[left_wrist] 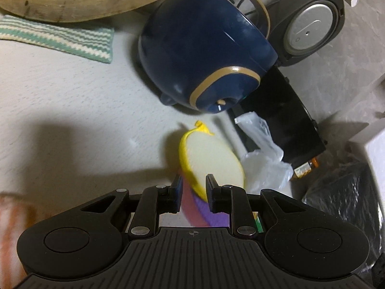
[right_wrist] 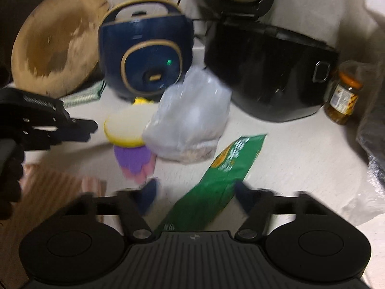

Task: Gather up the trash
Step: 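Close the left tool on the yellow-rimmed sponge and lift it, then lower the right tool onto the clear plastic bag while the left tool holds the sponge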

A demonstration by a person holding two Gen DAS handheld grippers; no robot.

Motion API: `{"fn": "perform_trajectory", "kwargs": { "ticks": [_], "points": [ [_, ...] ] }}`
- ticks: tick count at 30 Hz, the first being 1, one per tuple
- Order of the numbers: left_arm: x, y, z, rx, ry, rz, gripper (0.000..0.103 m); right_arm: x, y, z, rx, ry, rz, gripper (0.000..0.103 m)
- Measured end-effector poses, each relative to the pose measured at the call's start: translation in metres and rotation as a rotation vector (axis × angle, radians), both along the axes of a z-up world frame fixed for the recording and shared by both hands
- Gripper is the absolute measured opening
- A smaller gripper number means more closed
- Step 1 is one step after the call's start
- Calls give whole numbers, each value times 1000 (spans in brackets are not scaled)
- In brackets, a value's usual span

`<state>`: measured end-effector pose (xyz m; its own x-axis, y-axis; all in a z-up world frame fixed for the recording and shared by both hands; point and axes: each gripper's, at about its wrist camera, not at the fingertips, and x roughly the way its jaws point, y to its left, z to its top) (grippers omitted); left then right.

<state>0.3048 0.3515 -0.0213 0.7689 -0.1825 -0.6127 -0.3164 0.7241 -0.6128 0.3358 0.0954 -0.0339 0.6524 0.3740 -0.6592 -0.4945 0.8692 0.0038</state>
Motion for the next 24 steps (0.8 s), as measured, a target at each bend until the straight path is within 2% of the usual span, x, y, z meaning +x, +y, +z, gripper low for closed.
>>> {"fn": "perform_trajectory", "kwargs": {
  "ticks": [2,6,12,14,16,19,21,24],
  "points": [
    [9,1,-2,-5,3,9,24,1,-1,4,15,18,-5,35],
    [25,3,-11,-9,33,38,24,-7,3,0,-11,18,-11,35],
    [42,3,-19,-61,-2,71,29,-23,-1,-5,-24,24,-9,35],
    [45,1,-17,-53,-3,68,25,-26,-4,-5,-26,27,-22,35],
    [43,-3,-11,-74,-23,34,21,-29,-9,-5,-23,27,-38,35],
    [33,-14,5,-98,-103,-50,18,-30,-18,-4,-10,25,-64,35],
    [27,-24,16,-72,-123,-107,18,-31,-21,-4,6,30,-76,35],
    [23,-39,22,-32,-111,-165,18,-29,-22,-4,22,38,-82,35]
  ]
}}
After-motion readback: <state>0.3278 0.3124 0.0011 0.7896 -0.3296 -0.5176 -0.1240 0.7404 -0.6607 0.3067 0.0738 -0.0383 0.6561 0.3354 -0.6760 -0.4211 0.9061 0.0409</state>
